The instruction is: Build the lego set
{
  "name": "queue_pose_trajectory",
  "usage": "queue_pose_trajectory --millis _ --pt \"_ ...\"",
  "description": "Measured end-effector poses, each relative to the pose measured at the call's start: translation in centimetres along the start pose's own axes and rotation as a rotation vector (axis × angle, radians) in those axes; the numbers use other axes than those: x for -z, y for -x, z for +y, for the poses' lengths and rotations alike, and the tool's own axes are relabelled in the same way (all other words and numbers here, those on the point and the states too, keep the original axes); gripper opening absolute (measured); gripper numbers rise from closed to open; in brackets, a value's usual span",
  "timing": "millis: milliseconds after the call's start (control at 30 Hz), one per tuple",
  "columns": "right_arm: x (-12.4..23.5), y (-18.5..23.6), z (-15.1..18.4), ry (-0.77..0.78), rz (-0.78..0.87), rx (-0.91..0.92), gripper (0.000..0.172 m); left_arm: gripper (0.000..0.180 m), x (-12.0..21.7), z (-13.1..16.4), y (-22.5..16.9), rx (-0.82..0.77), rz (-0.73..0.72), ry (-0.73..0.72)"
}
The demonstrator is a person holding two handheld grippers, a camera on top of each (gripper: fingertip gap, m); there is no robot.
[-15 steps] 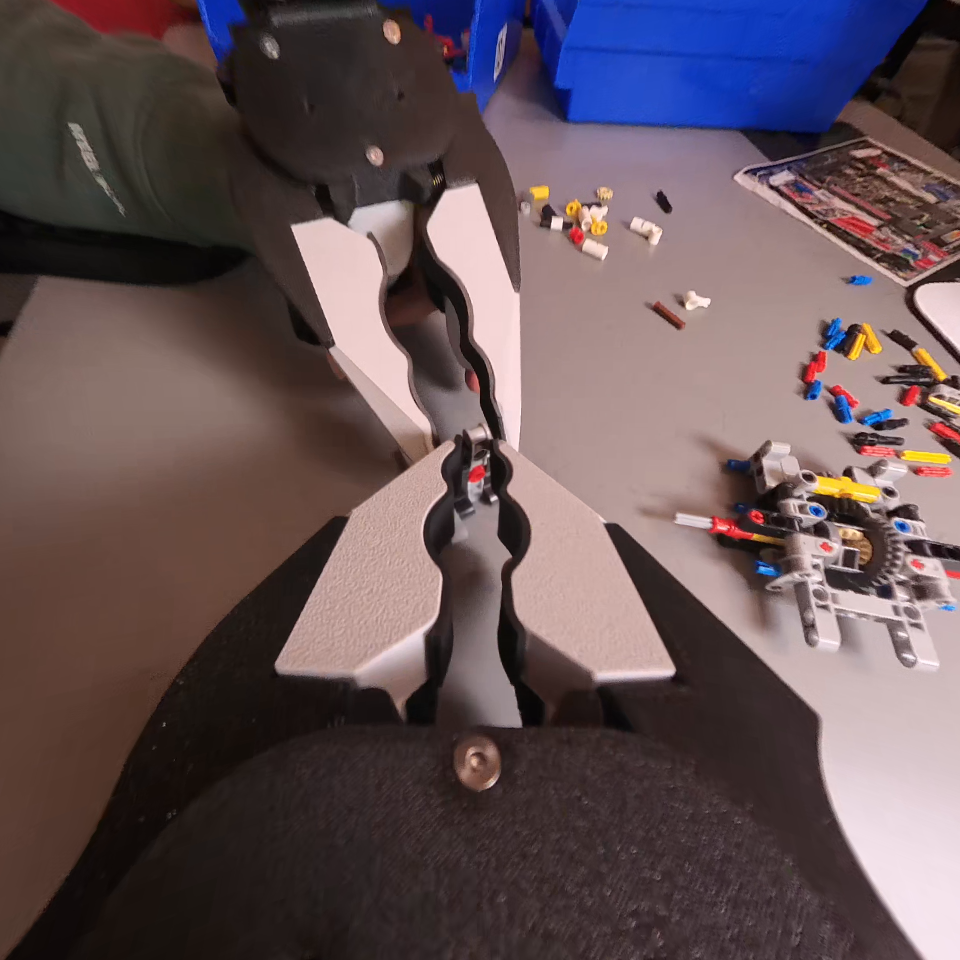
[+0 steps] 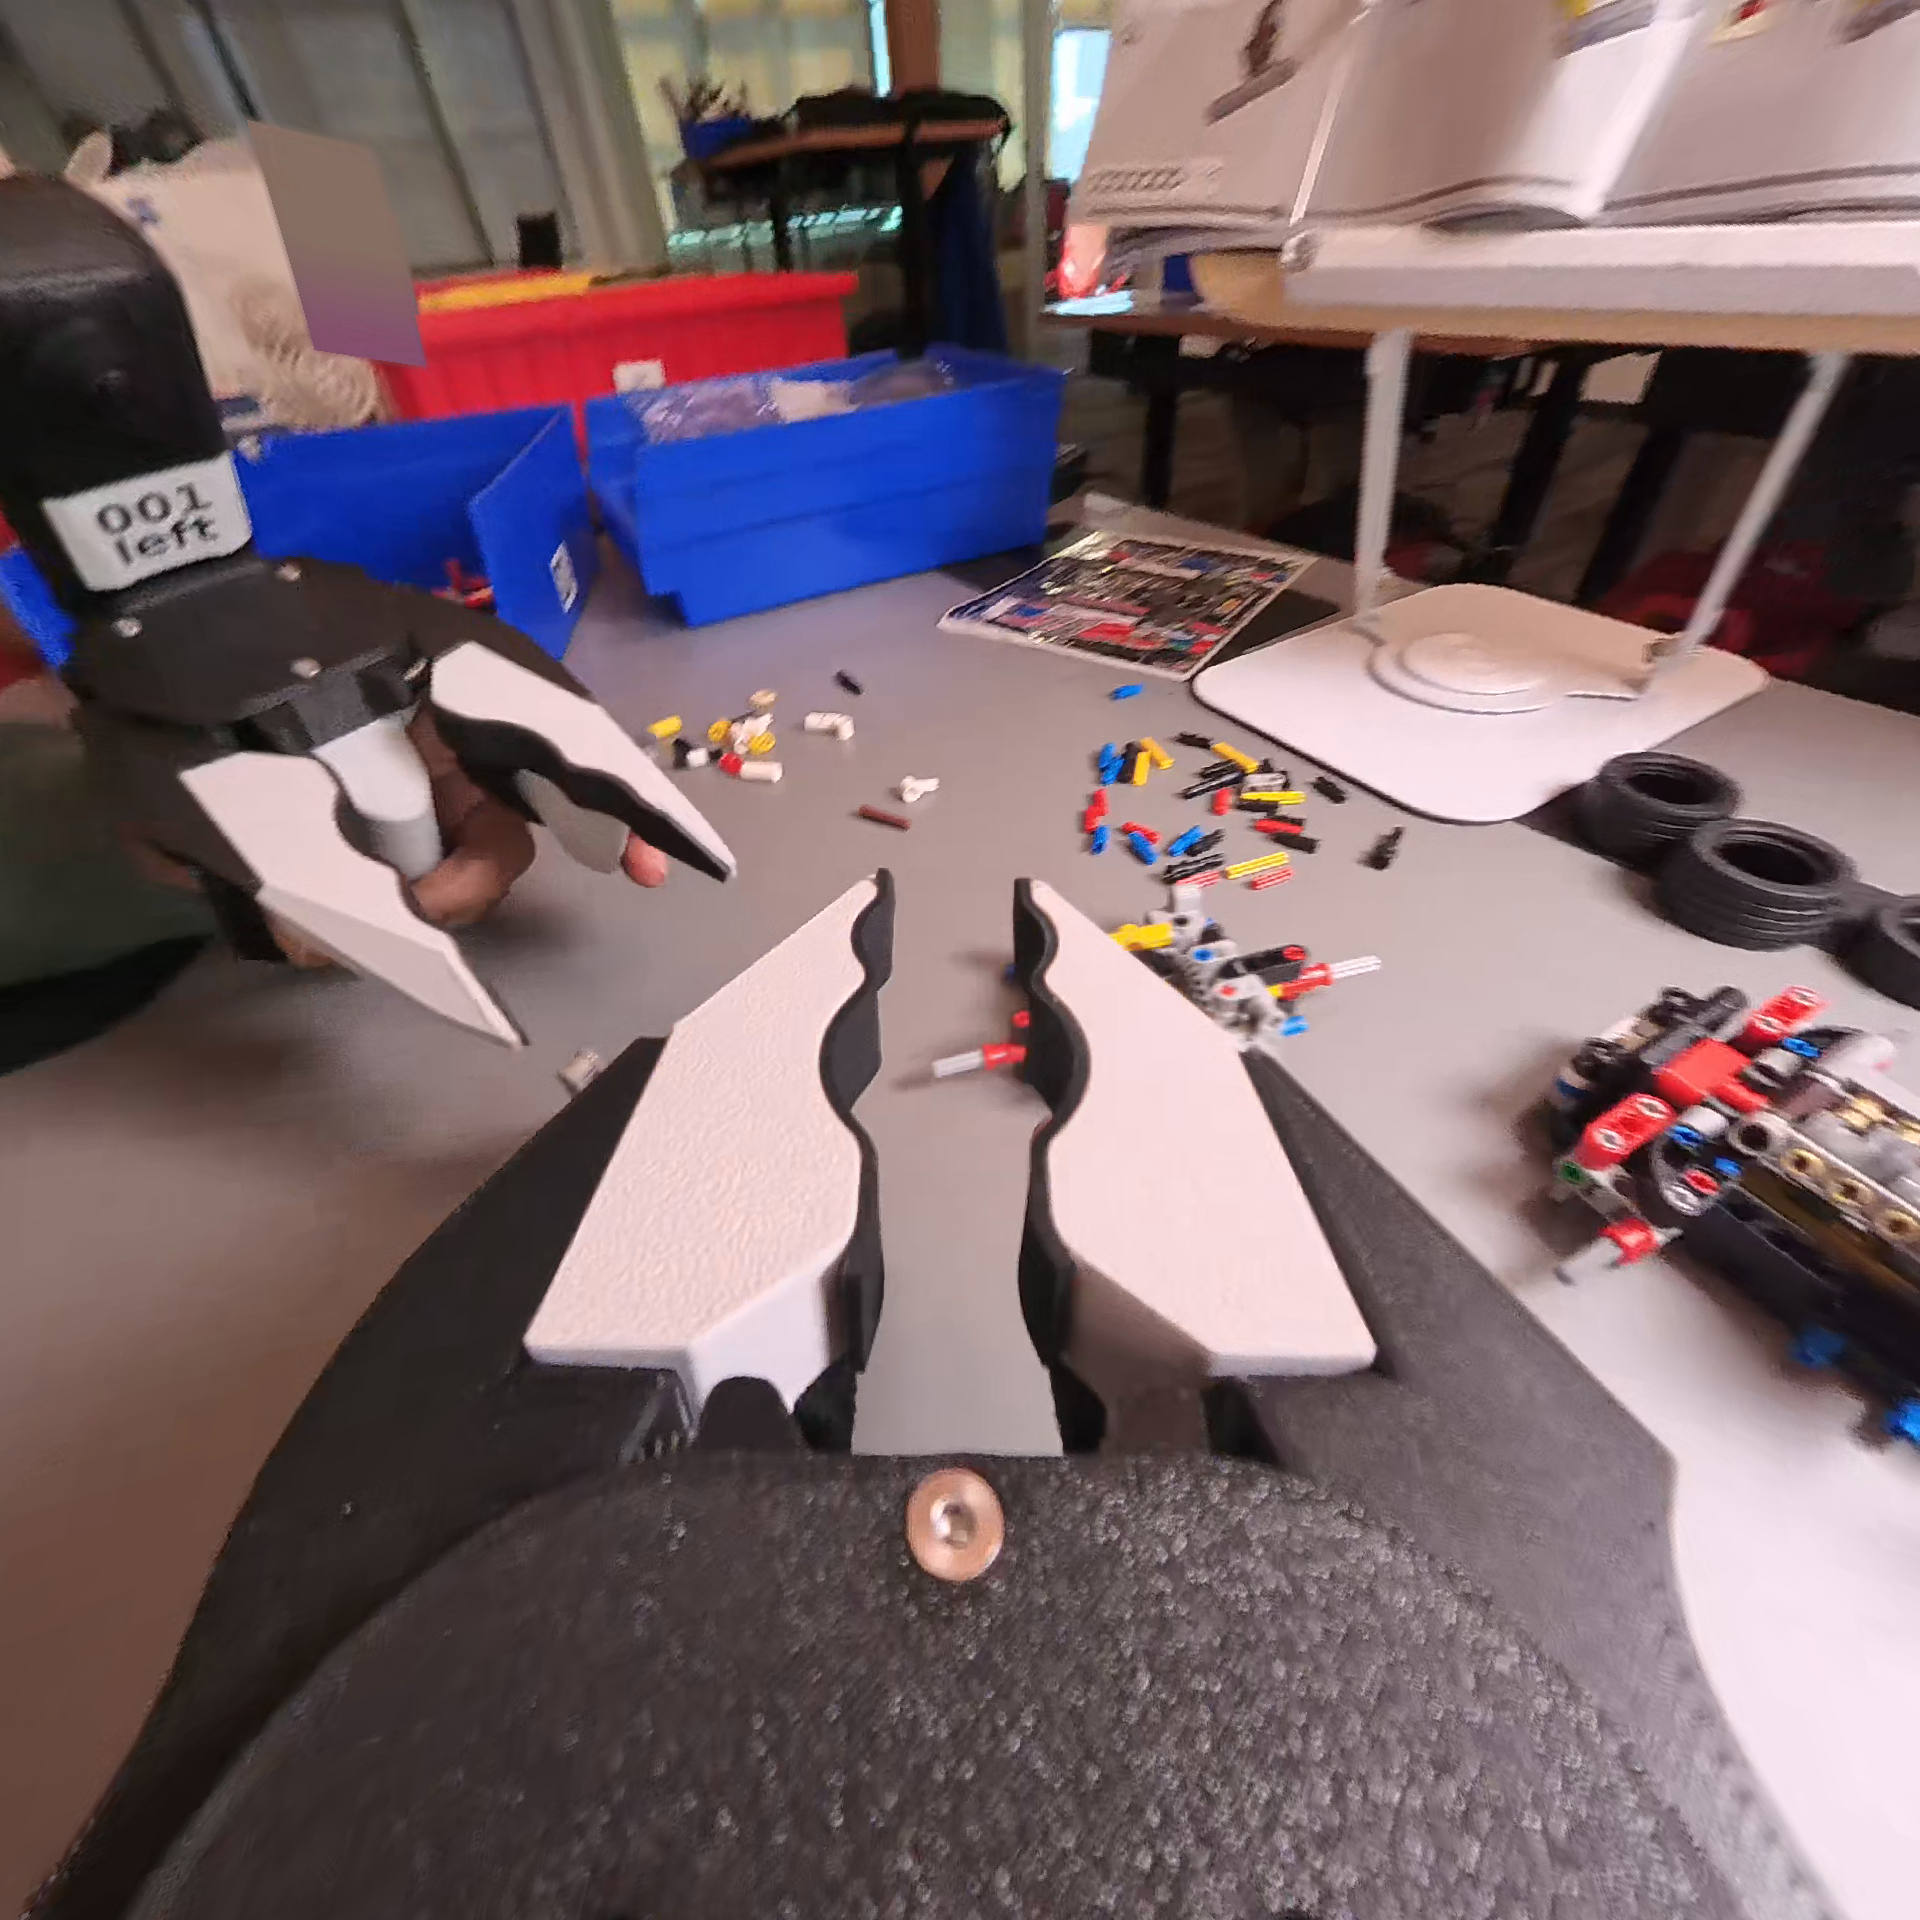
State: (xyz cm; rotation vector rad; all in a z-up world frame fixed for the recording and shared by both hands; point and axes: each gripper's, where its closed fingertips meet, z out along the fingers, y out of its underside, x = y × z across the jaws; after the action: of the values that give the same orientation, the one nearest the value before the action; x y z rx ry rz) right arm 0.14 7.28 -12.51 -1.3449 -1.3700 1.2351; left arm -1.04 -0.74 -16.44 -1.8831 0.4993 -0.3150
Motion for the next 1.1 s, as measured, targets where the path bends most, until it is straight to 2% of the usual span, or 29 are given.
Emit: queue_pose_trajectory --millis 33,167,233,300,467,733,867,1033,1100 --pt "0.2 -0.6 -0.3 -0.024 0.028 -0.015 0.021 0.065 0.3 -0.5 0.6 0.017 -0.022 -0.036" --pt "1.0 -2.5 -1.5 -0.099 0.115 -0.057 0.031 0.078 1.8 -2.3 2.8 0.046 -0.131 -0.158" --pt "1.2 -3.1 -1.7 -0.113 0.144 -0.064 0.044 0.079 2.6 -2.9 4.0 0.059 -0.191 -0.208" --pt "1.3 -3.6 -1.8 -0.122 0.175 -0.051 0.047 0.078 3.6 -3.5 5.1 0.073 -0.256 -0.259" --pt "1.6 -3.6 -2.2 -0.150 0.206 -0.006 0.029 0.054 6.8 -5.1 7.5 0.107 -0.388 -0.406" --pt "1.3 -3.3 -1.7 -0.147 0.214 0.014 0.024 0.009 9.4 -4.7 10.5 0.180 -0.506 -0.450" --pt "1.0 -3.1 -1.3 -0.138 0.210 0.010 0.022 0.000 10.1 -4.8 11.1 0.178 -0.531 -0.457" --pt "0.4 -3.0 -0.6 -0.111 0.201 0.001 0.024 0.002 10.1 -4.7 11.3 0.171 -0.551 -0.454" --pt "-0.4 -3.4 -1.7 -0.119 0.227 0.069 0.023 0.006 10.0 -4.5 11.4 0.168 -0.557 -0.450"
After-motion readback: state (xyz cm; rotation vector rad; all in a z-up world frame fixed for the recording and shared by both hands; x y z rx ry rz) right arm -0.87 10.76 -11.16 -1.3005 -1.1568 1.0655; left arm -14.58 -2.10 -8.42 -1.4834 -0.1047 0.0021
